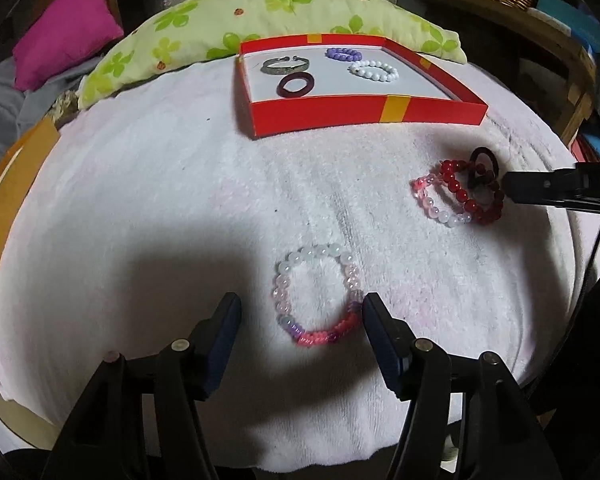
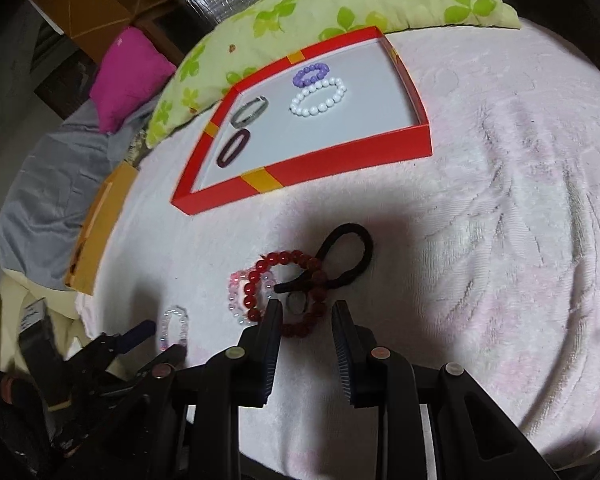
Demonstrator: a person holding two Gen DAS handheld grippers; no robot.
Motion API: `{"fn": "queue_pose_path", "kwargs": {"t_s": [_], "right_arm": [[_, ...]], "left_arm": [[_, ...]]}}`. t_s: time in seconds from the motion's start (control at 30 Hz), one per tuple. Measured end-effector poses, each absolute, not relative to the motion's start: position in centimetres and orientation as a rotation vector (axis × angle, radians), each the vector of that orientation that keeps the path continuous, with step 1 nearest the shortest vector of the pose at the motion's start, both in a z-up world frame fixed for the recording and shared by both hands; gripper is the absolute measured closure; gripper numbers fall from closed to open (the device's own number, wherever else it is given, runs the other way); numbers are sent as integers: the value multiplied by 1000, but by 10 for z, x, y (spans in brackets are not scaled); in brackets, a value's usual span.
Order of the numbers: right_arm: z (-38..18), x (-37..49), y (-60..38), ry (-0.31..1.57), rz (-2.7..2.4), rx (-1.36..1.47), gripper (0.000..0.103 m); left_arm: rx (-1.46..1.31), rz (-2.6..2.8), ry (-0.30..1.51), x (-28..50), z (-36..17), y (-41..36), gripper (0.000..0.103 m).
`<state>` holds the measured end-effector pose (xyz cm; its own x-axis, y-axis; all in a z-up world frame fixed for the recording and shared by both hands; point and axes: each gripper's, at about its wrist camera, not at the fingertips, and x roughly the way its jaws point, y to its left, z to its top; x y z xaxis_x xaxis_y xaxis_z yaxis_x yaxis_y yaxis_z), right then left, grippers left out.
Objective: Organize jewelry
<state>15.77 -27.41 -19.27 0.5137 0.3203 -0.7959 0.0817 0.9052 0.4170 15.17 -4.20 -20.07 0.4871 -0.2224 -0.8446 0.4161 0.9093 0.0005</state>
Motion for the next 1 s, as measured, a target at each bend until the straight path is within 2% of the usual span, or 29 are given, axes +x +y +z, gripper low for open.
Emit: {"fn": "queue_pose_path", "kwargs": {"t_s": [0.17, 0.2, 0.27, 0.3, 0.5, 1.0], "right_arm": [[-200, 162, -267, 1024, 113, 398, 75], [-200, 163, -263, 1021, 115, 373, 76], [-200, 162, -258, 1014, 111, 331, 89], [-200, 162, -255, 1012, 102, 300, 91], [-192, 158, -270, 960, 48, 295, 92], [-184, 137, -369, 846, -172, 539, 92]], "left_arm": [[228, -389, 967, 153, -201, -46, 42], [233, -387, 961, 153, -201, -46, 46], [242, -397, 943, 154, -200, -48, 61], [243, -412, 943, 154, -200, -50, 72], [250, -436, 919, 165, -198, -59, 87], [213, -423, 872, 180, -189, -69, 88]]}}
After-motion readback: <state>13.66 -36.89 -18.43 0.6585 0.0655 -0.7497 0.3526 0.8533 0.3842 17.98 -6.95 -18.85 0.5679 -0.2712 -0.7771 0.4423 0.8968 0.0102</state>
